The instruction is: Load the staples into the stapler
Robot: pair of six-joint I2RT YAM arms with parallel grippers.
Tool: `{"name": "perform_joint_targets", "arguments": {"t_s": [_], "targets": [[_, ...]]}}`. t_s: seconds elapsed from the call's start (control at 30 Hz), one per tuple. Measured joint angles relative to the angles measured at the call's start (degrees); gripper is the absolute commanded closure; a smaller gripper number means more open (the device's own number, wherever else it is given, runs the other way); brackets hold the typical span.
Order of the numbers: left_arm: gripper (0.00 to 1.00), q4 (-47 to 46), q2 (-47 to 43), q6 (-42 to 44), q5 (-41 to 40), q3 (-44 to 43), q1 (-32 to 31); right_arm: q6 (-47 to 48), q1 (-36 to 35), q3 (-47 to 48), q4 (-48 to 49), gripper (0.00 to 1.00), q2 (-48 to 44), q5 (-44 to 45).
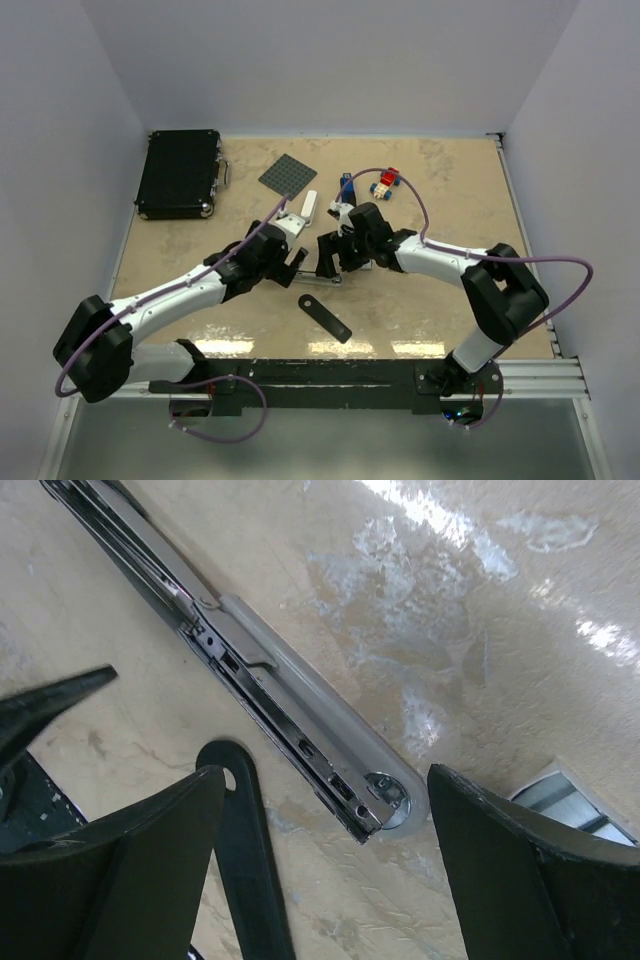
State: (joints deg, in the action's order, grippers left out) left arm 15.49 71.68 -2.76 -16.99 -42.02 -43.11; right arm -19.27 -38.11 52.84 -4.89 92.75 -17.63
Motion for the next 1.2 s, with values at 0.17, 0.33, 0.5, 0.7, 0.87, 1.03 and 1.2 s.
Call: {"name": "perform_joint_targets", "arguments": {"t_s": [0.17, 0.33, 0.5, 0.7, 0.87, 1.03, 1.2], "targets": [[0.0, -1.0, -2.2, -5.6, -0.8, -0.1, 4.9, -0.3, -2.1, -0.1, -0.5, 0.15, 1.2, -0.3], [0.0, -3.9, -8.5, -7.1, -0.3, -0.3, 10.3, -1.4, -5.4, -1.0, -0.8, 0.16, 0.8, -0.6], [0.0, -8.7, -12.4, -5.2, -0.4, -1.8, 11.6, -3.6, -8.7, -2.3, -1.8, 0.17, -0.1, -1.0], [0.0, -13.8, -12.8, -2.4, -0.8, -1.9, 12.0, -6.2, -13.3, -2.3, -4.6, 0.18, -0.2, -0.3], [0.0, -17.7, -14.1, -1.9, -1.0, 0.6, 12.0, -7.8, -16.4, 0.8, -10.6, 0.18, -0.2, 2.5], [0.01, -18.0, -15.5, -1.9, -1.9, 2.5, 12.0, -9.7, -16.4, 6.0, -18.6, 0.18, -3.1, 12.3], [0.0, -18.1, -17.2, -2.1, -4.6, 2.5, 12.0, -12.8, -12.6, 11.6, -23.6, 0.23, -6.1, 23.2]]}}
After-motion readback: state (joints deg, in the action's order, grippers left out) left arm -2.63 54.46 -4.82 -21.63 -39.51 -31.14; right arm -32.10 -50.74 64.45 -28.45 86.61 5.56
